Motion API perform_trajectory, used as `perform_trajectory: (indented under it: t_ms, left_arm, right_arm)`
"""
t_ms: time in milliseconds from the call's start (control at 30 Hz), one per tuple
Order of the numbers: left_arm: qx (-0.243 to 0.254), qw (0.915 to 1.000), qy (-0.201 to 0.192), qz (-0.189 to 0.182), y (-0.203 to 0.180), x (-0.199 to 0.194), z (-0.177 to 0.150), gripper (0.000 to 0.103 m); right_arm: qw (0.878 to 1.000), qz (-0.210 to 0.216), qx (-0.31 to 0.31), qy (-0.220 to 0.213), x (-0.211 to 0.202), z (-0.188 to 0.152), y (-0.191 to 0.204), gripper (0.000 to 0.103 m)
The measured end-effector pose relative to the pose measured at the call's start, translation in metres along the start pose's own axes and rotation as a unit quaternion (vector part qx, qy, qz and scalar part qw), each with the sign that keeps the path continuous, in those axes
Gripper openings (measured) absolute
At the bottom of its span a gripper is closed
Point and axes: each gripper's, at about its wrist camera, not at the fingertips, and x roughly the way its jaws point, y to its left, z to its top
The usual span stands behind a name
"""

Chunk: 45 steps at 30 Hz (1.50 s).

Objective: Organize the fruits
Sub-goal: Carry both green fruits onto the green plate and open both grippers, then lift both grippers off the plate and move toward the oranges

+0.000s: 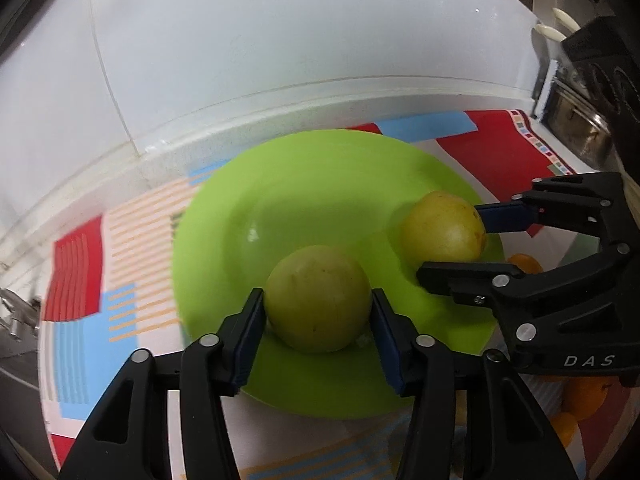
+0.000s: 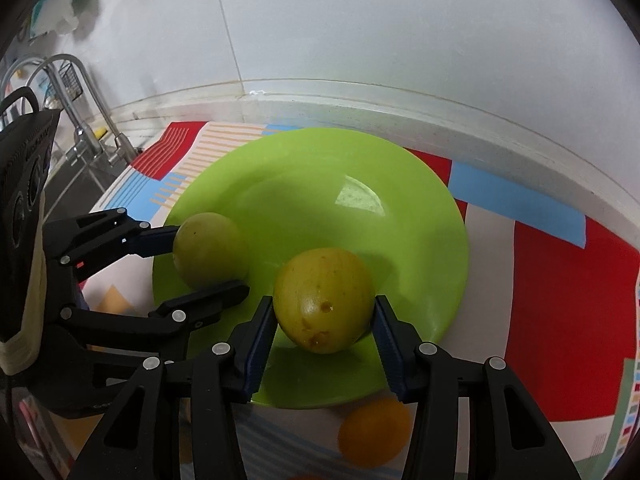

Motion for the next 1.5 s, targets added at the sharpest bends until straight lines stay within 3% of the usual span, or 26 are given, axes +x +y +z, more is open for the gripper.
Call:
perform_trajectory:
  t_ms: [233, 400, 733, 1000, 1500]
  left_arm:
    - [-0.007, 0.9988, -0.041, 0.028, 0.005, -0.032, 0.003, 0.071]
    - [-0.016, 0.9961, -0.079, 0.035, 0.003, -0.073, -0.004, 0.083]
    - [-0.028, 0.9869, -0.147, 0.062, -0.021, -0.160, -0.030, 0.096]
    - [-0.033, 0.9833, -0.164, 0.071, -0.047, -0.195, -0.059, 0.098]
    - [-0.010, 0.9796, -0.187, 0.071, -0.075, -0.225, -0.099, 0.098]
  right_arm:
    - [0.998, -0.040, 0.011, -0.048, -0.026, 0.000, 0.000, 0.068]
    - [0.993, -0.076, 0.017, -0.091, -0.060, -0.008, 0.010, 0.068]
    - [0.974, -0.120, 0.067, -0.177, -0.144, -0.046, 0.030, 0.080]
    - [0.967, -0.131, 0.088, -0.202, -0.189, -0.085, 0.045, 0.083]
    - [0.959, -0.165, 0.092, -0.210, -0.221, -0.137, 0.067, 0.083]
